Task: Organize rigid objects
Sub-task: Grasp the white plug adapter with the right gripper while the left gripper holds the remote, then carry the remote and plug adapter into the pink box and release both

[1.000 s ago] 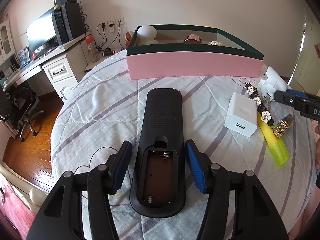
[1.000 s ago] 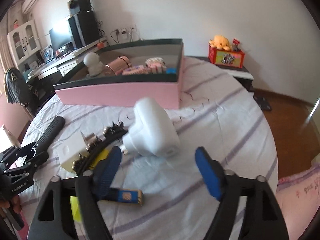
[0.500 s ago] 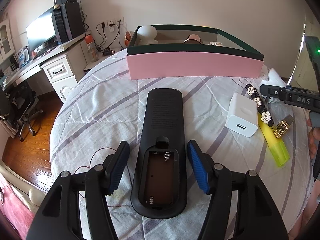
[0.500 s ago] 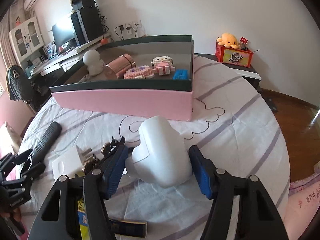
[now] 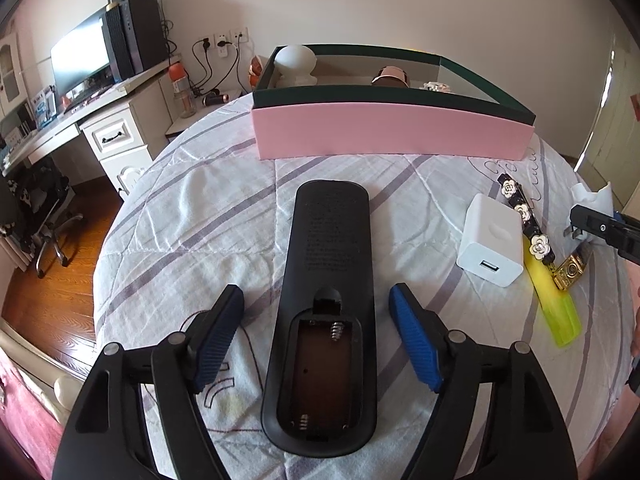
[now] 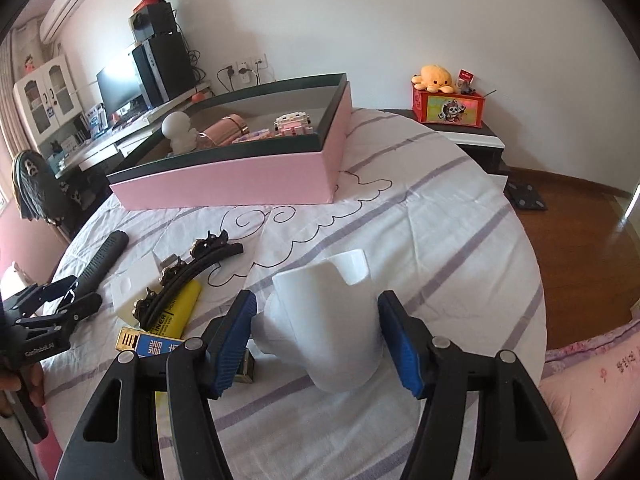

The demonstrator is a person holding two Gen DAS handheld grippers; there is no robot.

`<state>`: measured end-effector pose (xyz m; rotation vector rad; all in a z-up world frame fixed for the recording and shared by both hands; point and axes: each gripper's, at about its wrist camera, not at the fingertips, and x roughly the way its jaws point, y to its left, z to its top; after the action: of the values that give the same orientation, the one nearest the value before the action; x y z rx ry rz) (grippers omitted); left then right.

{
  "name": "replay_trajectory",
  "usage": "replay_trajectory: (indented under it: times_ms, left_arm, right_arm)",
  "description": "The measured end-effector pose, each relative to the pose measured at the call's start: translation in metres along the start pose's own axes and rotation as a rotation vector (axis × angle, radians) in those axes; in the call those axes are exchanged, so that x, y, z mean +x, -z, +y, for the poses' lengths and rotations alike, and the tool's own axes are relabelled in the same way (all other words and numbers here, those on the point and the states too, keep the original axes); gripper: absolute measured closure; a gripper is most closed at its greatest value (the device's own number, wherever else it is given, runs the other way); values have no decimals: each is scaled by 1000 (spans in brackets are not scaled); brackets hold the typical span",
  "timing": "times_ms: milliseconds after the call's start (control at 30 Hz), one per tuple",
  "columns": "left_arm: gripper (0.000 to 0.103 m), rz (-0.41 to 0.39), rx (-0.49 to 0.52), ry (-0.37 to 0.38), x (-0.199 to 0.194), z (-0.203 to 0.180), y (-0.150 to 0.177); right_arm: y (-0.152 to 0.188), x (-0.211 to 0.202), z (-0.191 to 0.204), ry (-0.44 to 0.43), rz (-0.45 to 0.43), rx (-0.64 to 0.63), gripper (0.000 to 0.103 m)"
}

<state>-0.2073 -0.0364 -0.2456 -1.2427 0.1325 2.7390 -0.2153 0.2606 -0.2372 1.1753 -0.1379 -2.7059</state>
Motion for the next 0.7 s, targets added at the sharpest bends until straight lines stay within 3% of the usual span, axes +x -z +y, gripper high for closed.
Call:
replay_trajectory:
  times_ms: [67, 200, 700]
  left_arm:
    - [45, -9, 14, 17, -1, -2, 0]
    - [59, -17, 37, 18, -1, -6, -1]
    - [59, -28, 19, 21, -2, -7, -4]
  right_arm:
    - [-1, 0, 0, 3, -1, 1, 39]
    - [-1, 2, 1, 12, -5, 3, 39]
    - [4, 0, 1, 30, -34, 6, 38]
